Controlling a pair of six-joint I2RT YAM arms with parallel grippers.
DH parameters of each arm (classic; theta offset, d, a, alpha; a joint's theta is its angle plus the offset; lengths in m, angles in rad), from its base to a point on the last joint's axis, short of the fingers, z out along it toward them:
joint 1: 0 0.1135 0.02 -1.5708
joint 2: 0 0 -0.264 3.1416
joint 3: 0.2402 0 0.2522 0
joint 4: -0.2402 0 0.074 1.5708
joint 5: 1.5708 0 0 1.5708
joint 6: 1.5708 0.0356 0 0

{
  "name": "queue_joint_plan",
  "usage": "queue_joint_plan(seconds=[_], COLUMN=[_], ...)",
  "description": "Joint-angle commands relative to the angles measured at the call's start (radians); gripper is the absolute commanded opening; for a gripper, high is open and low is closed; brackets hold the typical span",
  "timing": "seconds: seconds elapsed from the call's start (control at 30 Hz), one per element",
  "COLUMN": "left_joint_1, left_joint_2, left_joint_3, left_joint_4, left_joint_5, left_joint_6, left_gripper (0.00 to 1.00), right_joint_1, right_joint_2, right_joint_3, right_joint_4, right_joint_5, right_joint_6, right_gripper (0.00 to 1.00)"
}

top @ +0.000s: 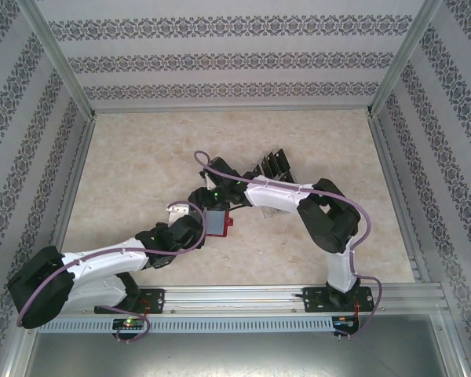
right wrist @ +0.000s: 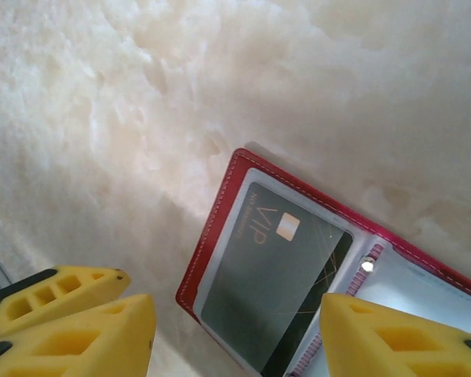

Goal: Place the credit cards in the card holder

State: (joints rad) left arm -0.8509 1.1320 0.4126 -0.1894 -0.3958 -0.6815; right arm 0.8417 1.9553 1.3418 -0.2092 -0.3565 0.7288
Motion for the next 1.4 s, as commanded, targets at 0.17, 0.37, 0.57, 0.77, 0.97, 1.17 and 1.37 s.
queue_joint_plan(seconds=[0.17, 0.37, 0.57, 0.77, 0.97, 1.17, 1.37], left_joint_1=[-0.013, -0.013, -0.013, -0.013, -0.013, -0.013, -0.015], left_joint_2=[-0.05, -0.062, -0.055, -0.051, -0.046, -0.063, -0.146], left_joint_3=[-0.013, -0.018, -0.015, -0.013, -0.019, -0.037, -0.061], left_joint_4=[0.0, -0.009, -0.009, -0.01, 0.002, 0.007, -0.027], left_joint_5=[-0.003, 0.011, 0.015, 0.014, 0.024, 0.062, 0.092], left_joint_6=[0.0, 0.001, 0.001, 0.001, 0.004, 0.017, 0.028], left_gripper=[0.97, 0.97, 0.97, 0.97, 0.97, 0.97, 0.98], right_joint_1=[-0.02, -0.038, -0.043, -0.031, -0.008, 0.009, 0.012], right_joint_2=[-0.043, -0.016, 0.022, 0.05, 0.058, 0.075, 0.09], right_joint_3=[-0.027, -0.071, -0.064, -0.062, -0.057, -0.013, 0.008], right_joint_4=[-0.044, -0.042, -0.048, -0.046, -0.027, -0.031, -0.037], right_joint_5=[0.061, 0.108, 0.112, 0.082, 0.037, 0.003, 0.002], right_joint_6=[-0.021, -0.038, -0.051, -0.051, -0.028, -0.014, -0.012], right_gripper=[0.58, 0.58, 0.58, 0.57, 0.57, 0.57, 0.58])
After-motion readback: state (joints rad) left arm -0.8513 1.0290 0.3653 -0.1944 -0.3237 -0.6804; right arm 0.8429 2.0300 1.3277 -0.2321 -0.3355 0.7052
